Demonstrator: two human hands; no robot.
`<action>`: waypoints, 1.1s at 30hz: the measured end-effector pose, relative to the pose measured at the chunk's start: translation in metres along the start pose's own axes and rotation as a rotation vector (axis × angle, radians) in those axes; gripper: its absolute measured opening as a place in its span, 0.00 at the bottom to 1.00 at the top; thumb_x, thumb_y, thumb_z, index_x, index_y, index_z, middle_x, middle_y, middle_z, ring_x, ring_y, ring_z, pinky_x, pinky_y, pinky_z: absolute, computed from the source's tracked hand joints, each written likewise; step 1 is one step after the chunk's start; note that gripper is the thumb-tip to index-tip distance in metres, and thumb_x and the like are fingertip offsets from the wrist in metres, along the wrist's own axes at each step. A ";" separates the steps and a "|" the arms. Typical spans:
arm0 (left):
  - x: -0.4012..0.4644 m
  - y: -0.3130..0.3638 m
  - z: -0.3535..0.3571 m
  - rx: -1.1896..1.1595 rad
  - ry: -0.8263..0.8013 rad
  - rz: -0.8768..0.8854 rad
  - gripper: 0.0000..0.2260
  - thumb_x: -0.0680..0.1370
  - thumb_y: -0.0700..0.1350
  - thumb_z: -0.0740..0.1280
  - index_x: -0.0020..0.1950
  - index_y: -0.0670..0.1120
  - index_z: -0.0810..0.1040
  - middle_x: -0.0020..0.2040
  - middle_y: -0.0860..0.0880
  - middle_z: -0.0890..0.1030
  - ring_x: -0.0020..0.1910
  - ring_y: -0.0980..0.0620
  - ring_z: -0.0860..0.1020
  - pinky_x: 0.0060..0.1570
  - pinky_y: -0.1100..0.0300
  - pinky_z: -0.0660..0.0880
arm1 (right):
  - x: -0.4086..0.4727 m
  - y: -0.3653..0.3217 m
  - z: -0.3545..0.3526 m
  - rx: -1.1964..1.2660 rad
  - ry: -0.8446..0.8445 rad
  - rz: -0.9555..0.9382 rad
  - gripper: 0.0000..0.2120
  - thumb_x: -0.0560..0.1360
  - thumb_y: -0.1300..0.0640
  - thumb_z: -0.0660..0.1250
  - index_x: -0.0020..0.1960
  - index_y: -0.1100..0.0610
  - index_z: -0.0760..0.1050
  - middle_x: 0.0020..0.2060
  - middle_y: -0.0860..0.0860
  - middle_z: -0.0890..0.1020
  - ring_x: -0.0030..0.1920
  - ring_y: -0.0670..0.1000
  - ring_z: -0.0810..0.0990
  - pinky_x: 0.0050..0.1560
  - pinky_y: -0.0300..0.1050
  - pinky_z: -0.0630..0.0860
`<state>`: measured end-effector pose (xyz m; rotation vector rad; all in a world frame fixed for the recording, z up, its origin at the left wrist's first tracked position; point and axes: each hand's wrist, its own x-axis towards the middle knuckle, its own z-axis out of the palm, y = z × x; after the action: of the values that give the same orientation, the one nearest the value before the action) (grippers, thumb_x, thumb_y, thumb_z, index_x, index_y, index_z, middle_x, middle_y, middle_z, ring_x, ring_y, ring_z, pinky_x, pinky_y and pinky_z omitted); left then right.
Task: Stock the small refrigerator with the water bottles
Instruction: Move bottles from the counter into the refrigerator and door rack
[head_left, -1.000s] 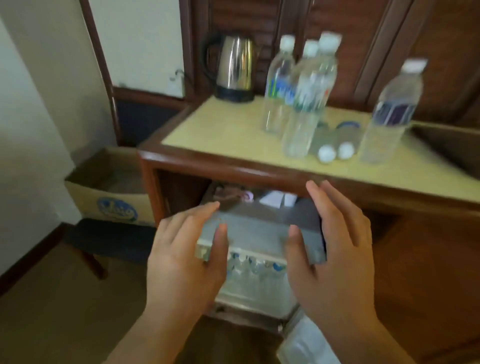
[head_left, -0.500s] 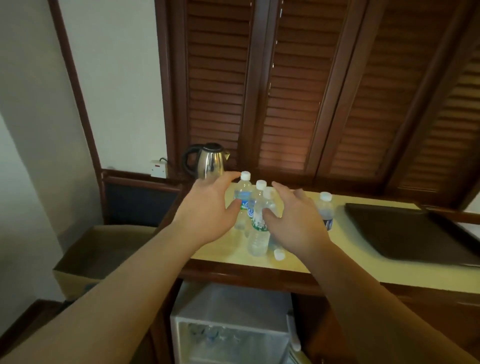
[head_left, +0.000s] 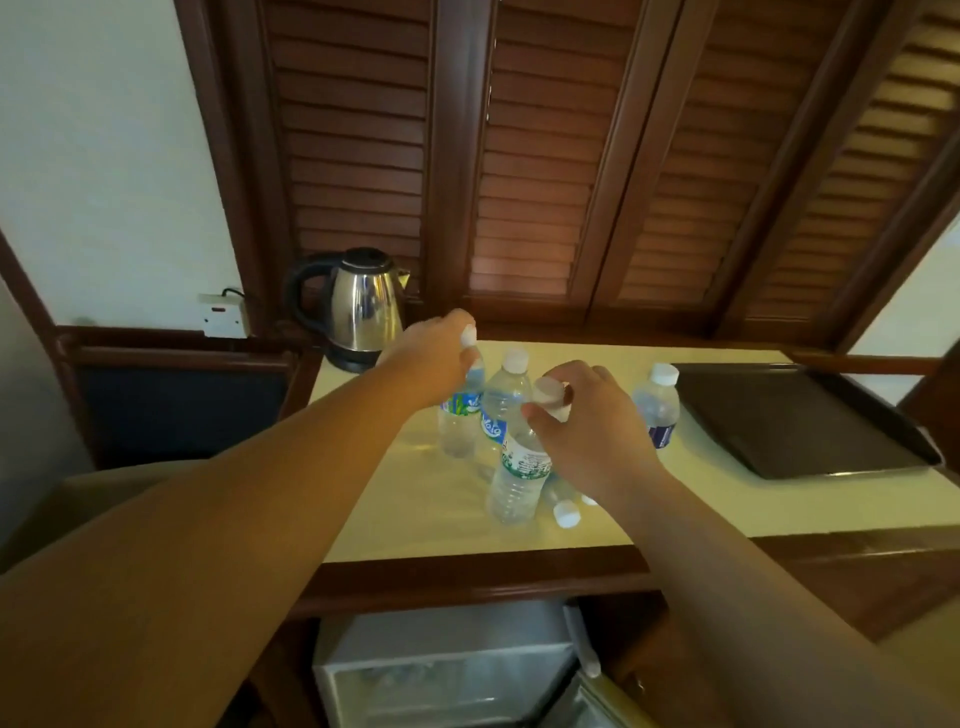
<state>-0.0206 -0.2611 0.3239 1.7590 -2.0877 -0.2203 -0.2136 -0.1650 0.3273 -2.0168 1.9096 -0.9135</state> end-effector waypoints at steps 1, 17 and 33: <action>-0.003 -0.003 0.001 -0.059 0.058 -0.013 0.17 0.82 0.56 0.67 0.69 0.53 0.73 0.59 0.45 0.81 0.54 0.44 0.81 0.54 0.46 0.81 | -0.004 0.001 -0.002 0.000 0.026 -0.016 0.11 0.77 0.49 0.72 0.57 0.50 0.76 0.51 0.46 0.76 0.47 0.49 0.78 0.46 0.45 0.73; -0.296 -0.032 -0.005 -0.366 0.386 -0.078 0.12 0.81 0.61 0.67 0.63 0.63 0.78 0.54 0.64 0.82 0.51 0.61 0.81 0.47 0.52 0.83 | -0.190 0.030 -0.005 0.265 -0.085 -0.211 0.11 0.72 0.49 0.75 0.52 0.44 0.78 0.42 0.42 0.78 0.42 0.47 0.79 0.38 0.29 0.72; -0.419 -0.081 0.399 -0.264 0.209 -0.486 0.16 0.75 0.68 0.63 0.55 0.64 0.84 0.38 0.59 0.83 0.38 0.61 0.81 0.33 0.64 0.73 | -0.276 0.326 0.350 -0.045 -0.458 0.107 0.11 0.79 0.54 0.71 0.57 0.44 0.73 0.52 0.42 0.75 0.46 0.45 0.78 0.44 0.37 0.74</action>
<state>-0.0523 0.0769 -0.1517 1.9943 -1.3929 -0.4063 -0.2737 -0.0332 -0.2054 -1.9159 1.7652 -0.3433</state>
